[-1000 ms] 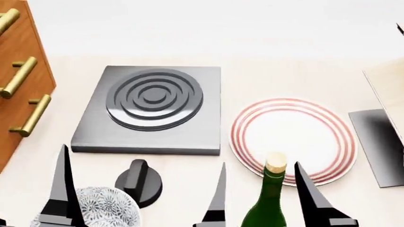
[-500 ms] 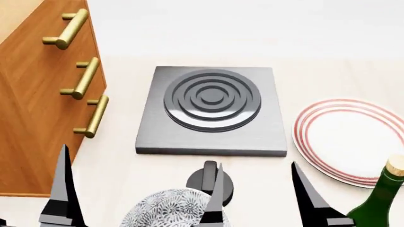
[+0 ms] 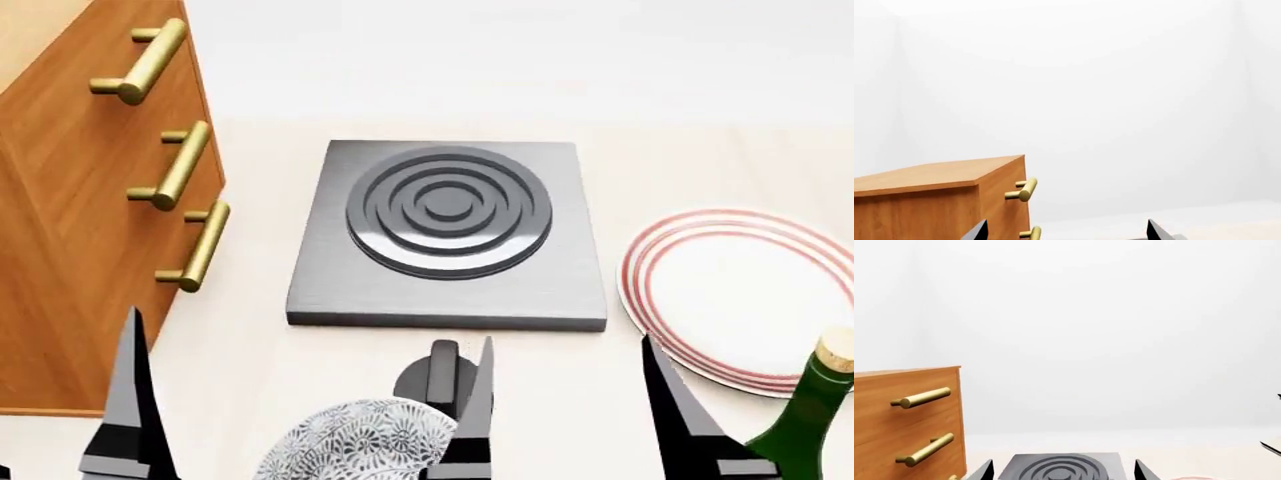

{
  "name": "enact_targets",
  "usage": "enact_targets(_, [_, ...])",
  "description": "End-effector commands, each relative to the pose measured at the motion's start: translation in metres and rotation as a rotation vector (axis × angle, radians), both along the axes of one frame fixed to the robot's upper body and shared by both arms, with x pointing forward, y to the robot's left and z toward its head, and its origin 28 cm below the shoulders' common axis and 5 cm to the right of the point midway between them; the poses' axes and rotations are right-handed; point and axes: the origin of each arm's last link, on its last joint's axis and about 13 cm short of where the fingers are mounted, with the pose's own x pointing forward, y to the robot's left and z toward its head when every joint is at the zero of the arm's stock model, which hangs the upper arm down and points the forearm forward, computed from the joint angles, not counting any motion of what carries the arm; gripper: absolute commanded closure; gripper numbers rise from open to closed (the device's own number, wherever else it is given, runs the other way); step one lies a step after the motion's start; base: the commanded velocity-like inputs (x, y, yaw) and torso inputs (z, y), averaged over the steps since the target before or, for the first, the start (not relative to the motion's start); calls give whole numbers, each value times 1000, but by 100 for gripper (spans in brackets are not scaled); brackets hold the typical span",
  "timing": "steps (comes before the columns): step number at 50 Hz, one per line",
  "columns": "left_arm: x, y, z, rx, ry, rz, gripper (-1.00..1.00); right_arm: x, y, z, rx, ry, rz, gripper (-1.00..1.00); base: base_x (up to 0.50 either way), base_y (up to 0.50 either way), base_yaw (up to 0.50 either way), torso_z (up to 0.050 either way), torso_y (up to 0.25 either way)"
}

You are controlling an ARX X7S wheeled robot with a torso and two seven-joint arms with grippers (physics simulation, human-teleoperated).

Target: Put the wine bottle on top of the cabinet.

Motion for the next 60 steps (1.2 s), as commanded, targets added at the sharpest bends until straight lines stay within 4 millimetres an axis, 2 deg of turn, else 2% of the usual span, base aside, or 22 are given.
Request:
enact_targets(1, [0, -1, 1, -14, -10, -23, -100, 1, -15, 16, -57, -57, -122, -100, 0, 0, 0, 0, 0])
enact_targets(16, [-1, 0, 3, -23, -13, -27, -100, 9, -42, 45, -126, -78, -227, -100, 0, 0, 0, 0, 0])
enact_targets(23, [-1, 0, 4, -23, -16, -32, -100, 14, -56, 48, -142, -65, -293, -100, 0, 0, 0, 0, 0])
enact_targets(26, [-1, 0, 4, -23, -16, -32, -100, 14, -56, 48, -142, -65, -293, -100, 0, 0, 0, 0, 0])
enact_targets(32, [-6, 0, 13, -45, -36, -49, -100, 22, -67, 48, -117, -44, -335, -100, 0, 0, 0, 0, 0])
enact_targets(37, [-6, 0, 13, -47, -36, -51, -100, 33, -78, 40, -88, -10, -370, -100, 0, 0, 0, 0, 0])
enact_targets(47, [-9, -1, 16, -48, -47, -59, -100, 51, -82, 14, -66, 74, -381, -100, 0, 0, 0, 0, 0])
enact_targets(60, [-10, -2, 18, -49, -52, -62, -100, 61, -85, 3, -67, 122, -380, -100, 0, 0, 0, 0, 0])
